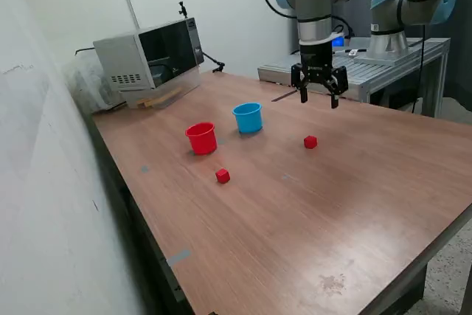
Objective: Place red objects in the red bin, and blue objects in the blue bin.
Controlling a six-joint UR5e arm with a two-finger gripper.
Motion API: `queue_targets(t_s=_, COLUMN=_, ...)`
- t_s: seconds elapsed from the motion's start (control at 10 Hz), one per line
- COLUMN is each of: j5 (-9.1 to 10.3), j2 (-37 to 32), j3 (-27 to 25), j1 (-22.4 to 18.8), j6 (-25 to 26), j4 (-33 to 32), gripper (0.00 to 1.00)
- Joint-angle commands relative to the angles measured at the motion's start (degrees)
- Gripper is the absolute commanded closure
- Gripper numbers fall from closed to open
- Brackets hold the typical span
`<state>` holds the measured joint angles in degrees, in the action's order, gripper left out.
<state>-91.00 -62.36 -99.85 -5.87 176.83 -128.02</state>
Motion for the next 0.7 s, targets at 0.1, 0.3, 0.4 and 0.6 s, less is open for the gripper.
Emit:
queue_targets(t_s=0.1, j5=0.12, j2=7.1, j3=2.2, j1=0.6, j6=0.3, j4=-4.1, gripper=0.00)
queue_targets(t_s=0.3, j5=0.03, j2=9.5, j3=2.1, j1=2.3, j6=0.3, j4=-5.7, gripper=0.00)
queue_targets(t_s=0.4, j5=0.03, j2=10.1, j3=2.1, j1=2.7, j6=0.3, j4=-6.5, gripper=0.00)
queue_targets(t_s=0.6, j5=0.03, j2=10.5, j3=2.1, j1=3.1, j6=0.3, j4=-7.0, gripper=0.00)
